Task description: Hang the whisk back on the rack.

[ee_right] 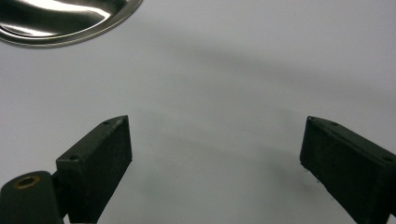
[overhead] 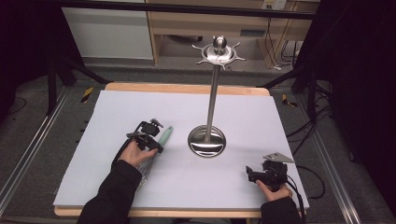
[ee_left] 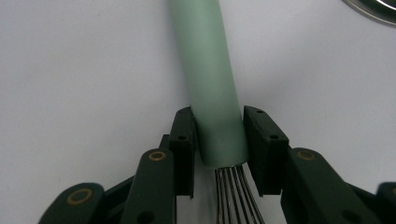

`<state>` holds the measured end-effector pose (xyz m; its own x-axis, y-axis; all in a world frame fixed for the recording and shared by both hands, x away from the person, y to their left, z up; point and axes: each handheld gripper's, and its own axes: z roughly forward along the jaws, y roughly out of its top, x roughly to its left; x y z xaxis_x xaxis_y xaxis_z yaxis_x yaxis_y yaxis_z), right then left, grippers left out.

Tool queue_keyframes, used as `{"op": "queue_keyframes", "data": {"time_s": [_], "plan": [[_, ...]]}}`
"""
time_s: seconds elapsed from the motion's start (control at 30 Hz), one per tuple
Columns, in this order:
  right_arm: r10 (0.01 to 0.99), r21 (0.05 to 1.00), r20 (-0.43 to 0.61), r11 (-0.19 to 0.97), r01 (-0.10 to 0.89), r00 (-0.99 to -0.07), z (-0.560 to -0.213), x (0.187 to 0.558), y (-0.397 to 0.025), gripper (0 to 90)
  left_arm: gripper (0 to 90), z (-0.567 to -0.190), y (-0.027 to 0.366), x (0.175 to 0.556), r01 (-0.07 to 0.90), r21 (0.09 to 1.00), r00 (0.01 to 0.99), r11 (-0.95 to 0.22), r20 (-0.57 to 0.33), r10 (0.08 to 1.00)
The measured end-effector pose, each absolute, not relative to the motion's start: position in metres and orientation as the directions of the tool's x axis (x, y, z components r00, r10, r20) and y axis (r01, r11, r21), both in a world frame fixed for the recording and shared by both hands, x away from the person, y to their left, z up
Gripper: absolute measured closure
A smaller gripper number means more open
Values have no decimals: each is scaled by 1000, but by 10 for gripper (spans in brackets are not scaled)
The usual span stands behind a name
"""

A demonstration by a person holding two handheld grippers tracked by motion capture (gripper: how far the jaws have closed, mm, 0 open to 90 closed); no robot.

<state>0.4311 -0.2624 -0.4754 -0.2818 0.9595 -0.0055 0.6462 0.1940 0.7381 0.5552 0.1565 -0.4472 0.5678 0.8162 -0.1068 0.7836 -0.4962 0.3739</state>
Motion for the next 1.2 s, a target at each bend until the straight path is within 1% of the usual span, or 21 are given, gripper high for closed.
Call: {"op": "queue_keyframes", "data": {"time_s": [0.2, 0.43, 0.67, 1.2], "plan": [[962, 737, 2, 183, 650, -273, -475, 431, -262, 95, 683, -439, 160, 550, 774, 418, 569, -476, -129, 812], [961, 738, -1, 186, 649, -275, -475, 431, -263, 95, 687, -421, 171, 536, 738, 497, 587, -456, -138, 798], [961, 739, -3, 188, 647, -275, -475, 431, -263, 95, 687, -411, 183, 522, 709, 560, 594, -428, -149, 791], [961, 739, -9, 192, 645, -276, -476, 431, -264, 95, 688, -391, 210, 484, 607, 731, 596, -312, -159, 787]]}}
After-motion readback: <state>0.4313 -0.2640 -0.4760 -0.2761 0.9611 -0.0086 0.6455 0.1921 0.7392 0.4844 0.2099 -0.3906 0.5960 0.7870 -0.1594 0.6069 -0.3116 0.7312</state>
